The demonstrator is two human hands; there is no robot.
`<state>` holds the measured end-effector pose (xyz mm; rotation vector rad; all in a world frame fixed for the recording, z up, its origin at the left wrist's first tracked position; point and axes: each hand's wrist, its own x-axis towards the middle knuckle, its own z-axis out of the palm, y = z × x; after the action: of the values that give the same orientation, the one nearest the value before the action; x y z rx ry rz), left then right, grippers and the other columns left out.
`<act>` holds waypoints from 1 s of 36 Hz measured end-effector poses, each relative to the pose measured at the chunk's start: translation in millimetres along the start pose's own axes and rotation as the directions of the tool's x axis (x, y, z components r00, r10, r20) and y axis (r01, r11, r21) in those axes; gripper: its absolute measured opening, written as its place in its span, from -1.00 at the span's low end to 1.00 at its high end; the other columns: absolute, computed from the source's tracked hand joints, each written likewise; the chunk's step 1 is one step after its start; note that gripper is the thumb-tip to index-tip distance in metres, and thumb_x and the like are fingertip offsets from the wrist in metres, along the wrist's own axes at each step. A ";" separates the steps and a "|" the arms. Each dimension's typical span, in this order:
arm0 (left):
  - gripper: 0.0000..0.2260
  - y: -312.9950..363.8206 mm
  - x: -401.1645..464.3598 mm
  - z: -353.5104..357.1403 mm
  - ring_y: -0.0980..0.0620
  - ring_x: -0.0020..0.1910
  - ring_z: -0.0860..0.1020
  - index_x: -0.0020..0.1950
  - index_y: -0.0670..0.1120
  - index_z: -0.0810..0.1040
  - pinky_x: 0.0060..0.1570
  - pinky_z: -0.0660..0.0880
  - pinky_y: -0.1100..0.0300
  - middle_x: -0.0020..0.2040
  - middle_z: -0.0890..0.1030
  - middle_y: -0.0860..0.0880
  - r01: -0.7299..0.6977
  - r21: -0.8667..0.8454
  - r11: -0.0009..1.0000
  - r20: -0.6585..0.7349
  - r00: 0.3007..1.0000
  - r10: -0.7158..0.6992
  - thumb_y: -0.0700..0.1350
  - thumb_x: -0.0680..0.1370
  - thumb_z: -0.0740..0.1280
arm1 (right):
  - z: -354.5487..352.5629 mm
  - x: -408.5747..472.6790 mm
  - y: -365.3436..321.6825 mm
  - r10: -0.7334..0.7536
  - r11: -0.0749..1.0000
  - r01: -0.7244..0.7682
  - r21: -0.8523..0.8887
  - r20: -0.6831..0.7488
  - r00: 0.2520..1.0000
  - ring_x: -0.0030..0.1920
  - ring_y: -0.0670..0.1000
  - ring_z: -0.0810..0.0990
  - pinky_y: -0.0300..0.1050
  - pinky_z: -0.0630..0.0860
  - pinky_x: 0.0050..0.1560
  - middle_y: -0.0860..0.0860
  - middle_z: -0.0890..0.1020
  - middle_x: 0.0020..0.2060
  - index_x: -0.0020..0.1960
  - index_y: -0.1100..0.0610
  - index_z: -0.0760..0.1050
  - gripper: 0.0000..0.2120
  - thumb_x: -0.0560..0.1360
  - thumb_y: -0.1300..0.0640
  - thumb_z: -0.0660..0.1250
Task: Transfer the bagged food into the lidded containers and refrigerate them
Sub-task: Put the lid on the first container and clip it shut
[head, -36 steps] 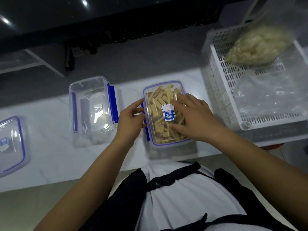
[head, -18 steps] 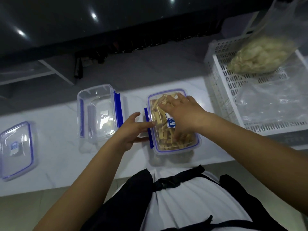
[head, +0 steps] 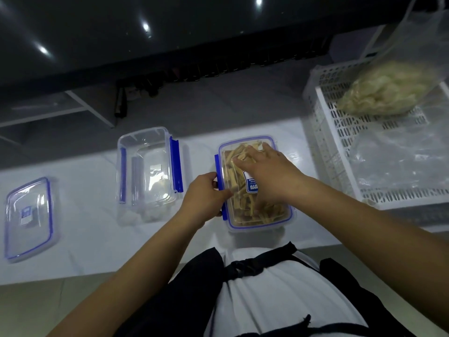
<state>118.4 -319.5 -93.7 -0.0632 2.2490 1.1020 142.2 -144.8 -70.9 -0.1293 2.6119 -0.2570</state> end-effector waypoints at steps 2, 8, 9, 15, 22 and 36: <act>-0.66 -1.0 -1.0 0.2 0.11 -0.14 0.63 0.30 0.01 0.50 -0.21 0.68 0.07 -0.03 0.59 0.12 -0.006 -0.011 1.000 -0.001 1.000 0.006 -0.09 0.55 0.45 | 1.2 0.9 0.4 -0.005 1.000 0.005 -0.001 -0.004 1.000 0.60 0.25 -0.08 0.20 0.03 0.54 0.03 -0.04 0.64 0.62 -0.13 -0.04 0.03 0.37 -0.07 0.56; -0.39 -5.6 -5.5 0.5 0.01 0.18 0.58 0.53 0.08 0.29 0.02 0.63 -0.02 0.42 0.45 0.03 -0.084 0.078 0.993 -0.052 0.995 0.088 0.03 0.54 0.46 | 7.7 -6.7 13.6 -0.024 0.993 0.029 0.113 -0.040 0.999 0.61 0.12 -0.15 0.19 0.01 0.55 -0.02 -0.10 0.64 0.61 -0.20 -0.06 0.08 0.31 -0.20 0.55; -0.30 -7.1 -5.5 1.8 -0.04 0.34 0.47 0.57 0.15 0.18 0.17 0.56 -0.09 0.50 0.33 0.04 -0.154 0.166 0.974 -0.070 0.983 0.167 0.09 0.52 0.45 | 10.2 -11.1 17.2 -0.002 0.983 0.015 0.182 -0.070 0.998 0.61 0.08 -0.14 0.19 0.03 0.55 -0.02 -0.08 0.64 0.61 -0.20 -0.04 0.07 0.31 -0.21 0.55; -0.17 -11.0 8.8 13.7 -0.09 0.61 -0.32 0.56 0.32 -0.32 0.51 -0.27 -0.10 0.64 -0.29 0.04 -0.444 0.679 0.584 0.134 0.858 0.496 0.44 0.51 0.17 | 21.9 -31.7 53.6 0.389 0.350 -0.077 0.933 -0.070 0.919 0.41 0.01 0.38 0.07 0.40 0.33 -0.03 0.33 0.51 0.51 -0.22 0.28 -0.17 0.33 -0.19 0.57; -0.25 -22.8 15.8 29.2 -0.09 0.55 -0.46 0.52 0.35 -0.39 0.52 -0.36 -0.17 0.63 -0.36 0.03 -0.442 0.746 0.498 0.206 0.864 0.459 0.55 0.43 -0.18 | 28.7 -17.6 80.9 0.399 0.070 -0.382 0.921 0.326 0.857 0.00 0.09 0.67 0.03 0.58 -0.02 0.06 0.65 0.11 0.45 -0.04 0.35 -0.18 0.29 -0.10 0.62; -0.21 -18.8 15.8 30.9 -0.10 0.53 -0.51 0.54 0.31 -0.39 0.52 -0.31 -0.25 0.60 -0.41 0.04 -0.431 0.738 0.519 0.233 0.885 0.403 0.54 0.41 -0.17 | 19.3 -16.3 63.5 0.507 0.196 -0.364 0.911 0.223 0.832 -0.14 0.10 0.72 -0.05 0.66 -0.28 0.01 0.70 -0.17 -0.04 -0.01 0.54 -0.60 0.25 0.02 0.67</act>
<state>127.3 -305.7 -129.6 0.9070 2.5833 0.2083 163.2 -83.4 -92.5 1.0829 2.0156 -1.5462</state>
